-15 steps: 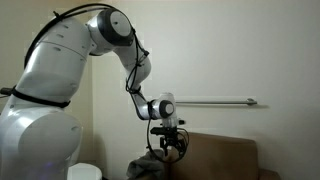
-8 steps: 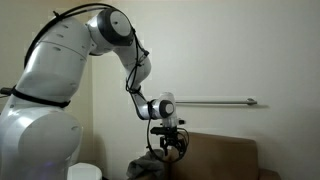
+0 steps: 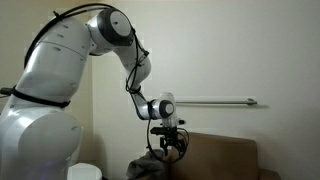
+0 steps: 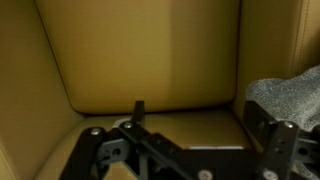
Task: Pick the cloth and put it on the shoulder of the couch
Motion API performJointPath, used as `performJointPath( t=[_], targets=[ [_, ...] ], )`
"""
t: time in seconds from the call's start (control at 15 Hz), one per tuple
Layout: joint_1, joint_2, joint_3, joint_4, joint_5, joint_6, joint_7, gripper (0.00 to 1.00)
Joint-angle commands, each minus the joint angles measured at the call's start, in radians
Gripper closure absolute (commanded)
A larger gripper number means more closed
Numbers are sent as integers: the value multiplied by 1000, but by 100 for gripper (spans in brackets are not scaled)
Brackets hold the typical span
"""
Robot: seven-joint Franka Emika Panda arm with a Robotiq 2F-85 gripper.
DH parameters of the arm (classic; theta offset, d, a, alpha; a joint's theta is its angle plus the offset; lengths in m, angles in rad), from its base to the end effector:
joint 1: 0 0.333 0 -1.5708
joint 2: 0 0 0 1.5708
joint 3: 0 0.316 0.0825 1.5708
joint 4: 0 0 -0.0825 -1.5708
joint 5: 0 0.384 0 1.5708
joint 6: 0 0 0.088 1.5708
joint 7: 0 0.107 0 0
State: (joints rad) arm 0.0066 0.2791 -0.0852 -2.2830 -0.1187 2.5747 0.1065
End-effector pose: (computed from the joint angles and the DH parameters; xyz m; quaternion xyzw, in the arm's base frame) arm 0.5335 -0.0406 0.2325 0.9982 -0.0409 0.0069 0.0438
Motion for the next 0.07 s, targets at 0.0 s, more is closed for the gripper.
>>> performJointPath(
  t=[0.0],
  targets=[
    [-4, 0, 4, 2, -1, -3, 0, 0]
  ],
)
